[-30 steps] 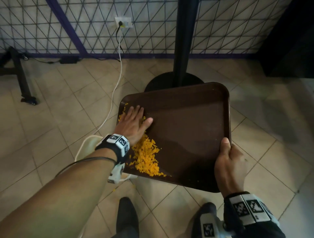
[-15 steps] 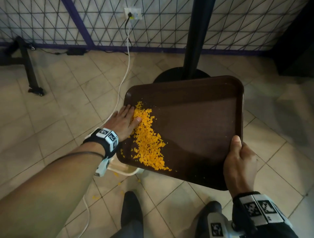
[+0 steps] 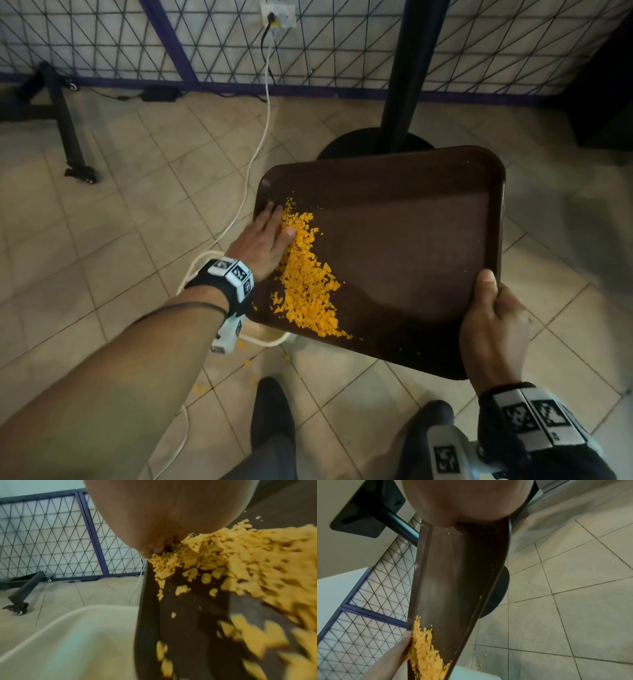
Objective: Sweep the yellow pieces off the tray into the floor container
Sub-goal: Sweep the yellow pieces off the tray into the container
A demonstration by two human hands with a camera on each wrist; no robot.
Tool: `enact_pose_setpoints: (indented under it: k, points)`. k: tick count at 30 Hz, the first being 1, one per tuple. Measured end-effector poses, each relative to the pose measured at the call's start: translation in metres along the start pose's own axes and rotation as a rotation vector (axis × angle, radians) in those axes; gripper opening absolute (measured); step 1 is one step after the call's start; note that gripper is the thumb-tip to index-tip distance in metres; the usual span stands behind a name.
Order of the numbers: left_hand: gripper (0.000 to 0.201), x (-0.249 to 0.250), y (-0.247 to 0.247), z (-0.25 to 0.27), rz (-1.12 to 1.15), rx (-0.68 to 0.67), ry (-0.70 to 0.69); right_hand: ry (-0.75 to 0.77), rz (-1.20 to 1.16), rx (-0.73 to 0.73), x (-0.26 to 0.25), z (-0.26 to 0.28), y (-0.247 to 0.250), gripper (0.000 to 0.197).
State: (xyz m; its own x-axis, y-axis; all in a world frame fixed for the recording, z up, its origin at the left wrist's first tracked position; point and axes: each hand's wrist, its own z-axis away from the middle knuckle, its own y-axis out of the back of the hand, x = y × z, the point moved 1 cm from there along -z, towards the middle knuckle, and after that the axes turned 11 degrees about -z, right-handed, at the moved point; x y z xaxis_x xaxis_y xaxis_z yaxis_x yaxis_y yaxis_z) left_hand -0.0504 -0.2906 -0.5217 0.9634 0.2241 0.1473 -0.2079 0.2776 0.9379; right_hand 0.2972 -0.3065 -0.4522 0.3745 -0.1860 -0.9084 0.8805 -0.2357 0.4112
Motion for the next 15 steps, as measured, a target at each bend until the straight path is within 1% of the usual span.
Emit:
enact_pose_setpoints:
  k: [2,4,7,11,13,15]
  points:
    - [0.074,-0.002,-0.014,0.018,0.017,-0.057,-0.009,0.011,0.009,-0.001,0.0,0.001,0.0,0.048]
    - [0.072,-0.006,-0.019,0.03,0.041,-0.074,-0.021,0.015,0.016,-0.003,0.0,0.003,0.0,0.048]
    - [0.068,-0.011,-0.009,0.028,0.088,0.017,-0.017,0.009,0.011,0.003,0.001,0.005,-0.002,0.049]
    - [0.063,-0.005,0.019,-0.001,0.095,0.159,-0.014,0.009,0.011,0.001,-0.002,0.009,-0.008,0.05]
    - [0.061,0.002,0.027,-0.015,0.089,0.167,-0.026,0.009,0.011,-0.002,-0.003,0.012,-0.01,0.049]
    - [0.062,0.007,0.026,-0.02,0.077,0.126,-0.023,0.01,0.011,-0.01,-0.003,0.014,-0.013,0.048]
